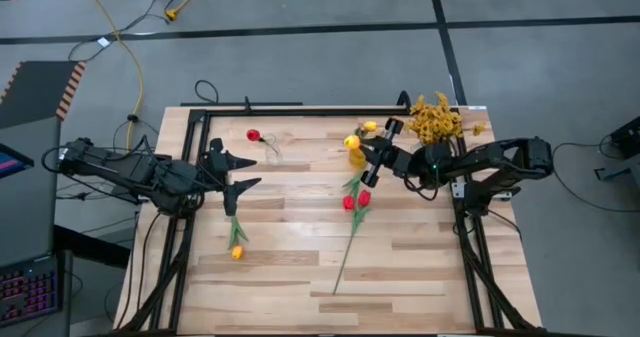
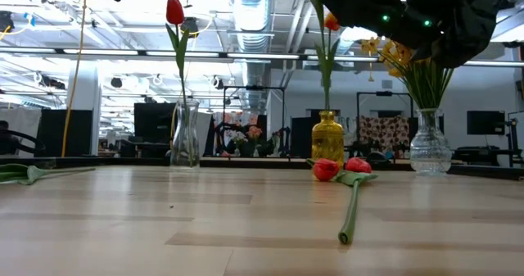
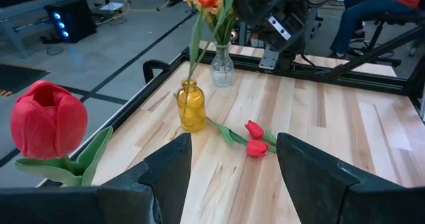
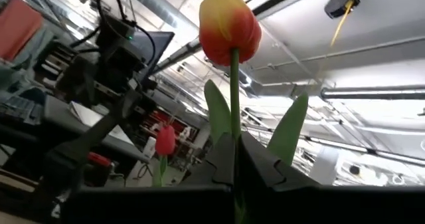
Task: Sort flowers into vase by color
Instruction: Put the right yellow flower into the yellow flower vase
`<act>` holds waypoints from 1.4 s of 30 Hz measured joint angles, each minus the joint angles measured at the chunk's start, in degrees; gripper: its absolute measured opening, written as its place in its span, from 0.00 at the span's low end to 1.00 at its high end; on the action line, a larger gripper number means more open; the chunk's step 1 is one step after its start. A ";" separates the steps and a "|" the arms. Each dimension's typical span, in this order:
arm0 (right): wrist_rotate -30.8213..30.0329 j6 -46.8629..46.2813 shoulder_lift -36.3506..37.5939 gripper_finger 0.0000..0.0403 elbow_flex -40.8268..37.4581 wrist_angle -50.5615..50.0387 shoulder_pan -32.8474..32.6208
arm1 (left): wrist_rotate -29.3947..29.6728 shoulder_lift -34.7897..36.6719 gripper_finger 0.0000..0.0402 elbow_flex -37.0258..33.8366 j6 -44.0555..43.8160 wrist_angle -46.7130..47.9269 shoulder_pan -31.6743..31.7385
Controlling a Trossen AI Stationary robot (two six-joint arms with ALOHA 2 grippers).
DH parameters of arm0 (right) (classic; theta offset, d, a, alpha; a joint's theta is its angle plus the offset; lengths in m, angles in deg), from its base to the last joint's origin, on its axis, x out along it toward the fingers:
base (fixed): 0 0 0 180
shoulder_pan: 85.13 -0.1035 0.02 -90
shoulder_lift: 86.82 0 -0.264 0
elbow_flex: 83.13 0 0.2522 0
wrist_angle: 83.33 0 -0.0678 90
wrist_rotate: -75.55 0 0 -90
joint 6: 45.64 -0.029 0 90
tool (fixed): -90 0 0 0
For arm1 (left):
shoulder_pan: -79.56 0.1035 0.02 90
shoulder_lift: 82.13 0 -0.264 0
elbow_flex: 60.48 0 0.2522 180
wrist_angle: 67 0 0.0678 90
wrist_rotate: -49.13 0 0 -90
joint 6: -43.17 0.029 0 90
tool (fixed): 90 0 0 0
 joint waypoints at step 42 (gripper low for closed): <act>-19.72 -4.74 0.00 0.10 -0.04 -7.74 -0.44 | 1.25 0.01 0.52 0.00 0.03 0.00 0.00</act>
